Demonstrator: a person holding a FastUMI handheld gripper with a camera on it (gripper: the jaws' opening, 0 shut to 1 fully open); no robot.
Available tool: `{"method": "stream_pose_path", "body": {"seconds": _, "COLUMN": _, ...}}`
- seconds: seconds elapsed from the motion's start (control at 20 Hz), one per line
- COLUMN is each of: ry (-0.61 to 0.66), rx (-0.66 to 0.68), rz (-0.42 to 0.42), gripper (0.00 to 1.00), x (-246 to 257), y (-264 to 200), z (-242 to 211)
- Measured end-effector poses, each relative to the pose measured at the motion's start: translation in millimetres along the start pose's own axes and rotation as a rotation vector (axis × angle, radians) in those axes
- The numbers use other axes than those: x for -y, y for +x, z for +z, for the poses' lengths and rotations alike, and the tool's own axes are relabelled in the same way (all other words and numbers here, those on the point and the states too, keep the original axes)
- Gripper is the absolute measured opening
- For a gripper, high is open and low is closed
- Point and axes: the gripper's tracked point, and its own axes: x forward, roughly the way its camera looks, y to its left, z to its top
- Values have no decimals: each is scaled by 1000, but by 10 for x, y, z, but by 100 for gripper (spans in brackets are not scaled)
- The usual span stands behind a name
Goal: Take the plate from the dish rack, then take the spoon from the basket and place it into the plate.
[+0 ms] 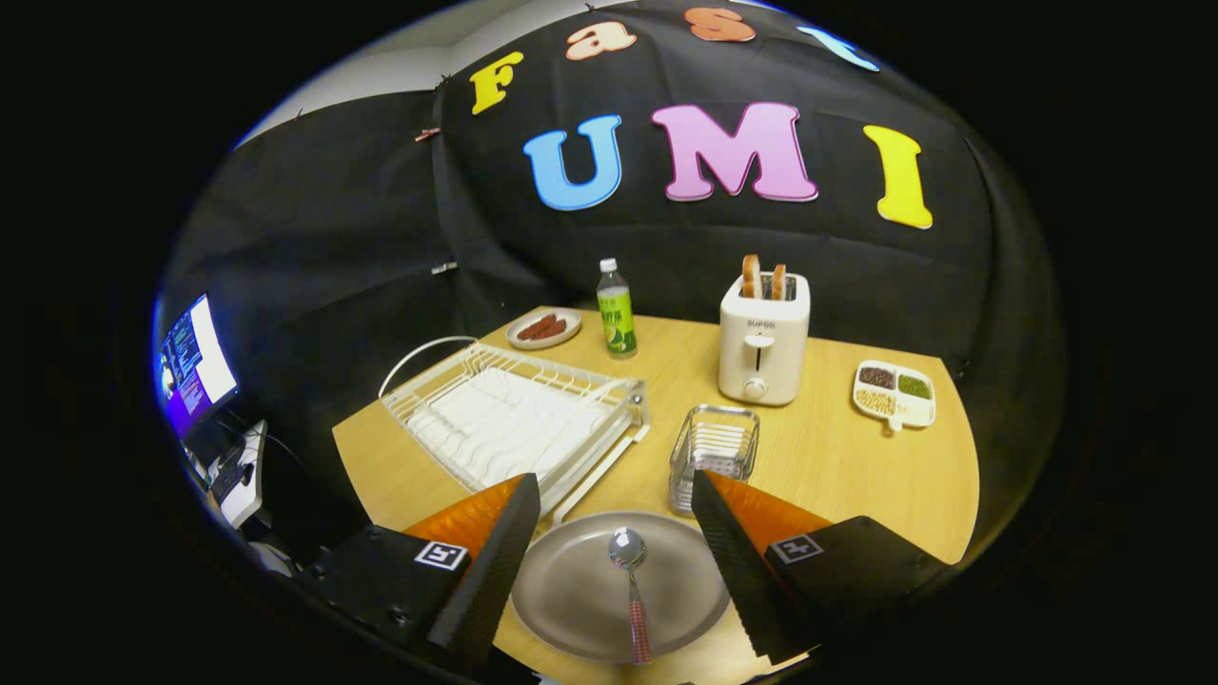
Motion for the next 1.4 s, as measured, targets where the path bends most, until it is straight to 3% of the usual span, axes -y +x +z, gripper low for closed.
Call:
{"method": "stream_pose_path", "body": {"seconds": 0.15, "ry": 14, "rx": 110, "rz": -70, "gripper": 99, "x": 70, "y": -188, "z": 584}}
{"method": "stream_pose_path", "body": {"seconds": 0.35, "ry": -32, "rx": 313, "rz": -248, "gripper": 99, "x": 299, "y": -655, "z": 1383}}
{"method": "stream_pose_path", "body": {"seconds": 0.6, "ry": 24, "rx": 424, "rz": -425, "gripper": 98, "x": 368, "y": -1276, "z": 1789}}
{"method": "stream_pose_path", "body": {"seconds": 0.75, "ry": 42, "rx": 441, "rz": -524, "gripper": 98, "x": 422, "y": -1539, "z": 1819}}
{"method": "stream_pose_path", "body": {"seconds": 0.95, "ry": 119, "rx": 437, "rz": -591, "gripper": 98, "x": 373, "y": -1698, "z": 1657}}
{"method": "stream_pose_path", "body": {"seconds": 1.4, "ry": 185, "rx": 412, "rz": -620, "gripper": 98, "x": 215, "y": -1616, "z": 1481}}
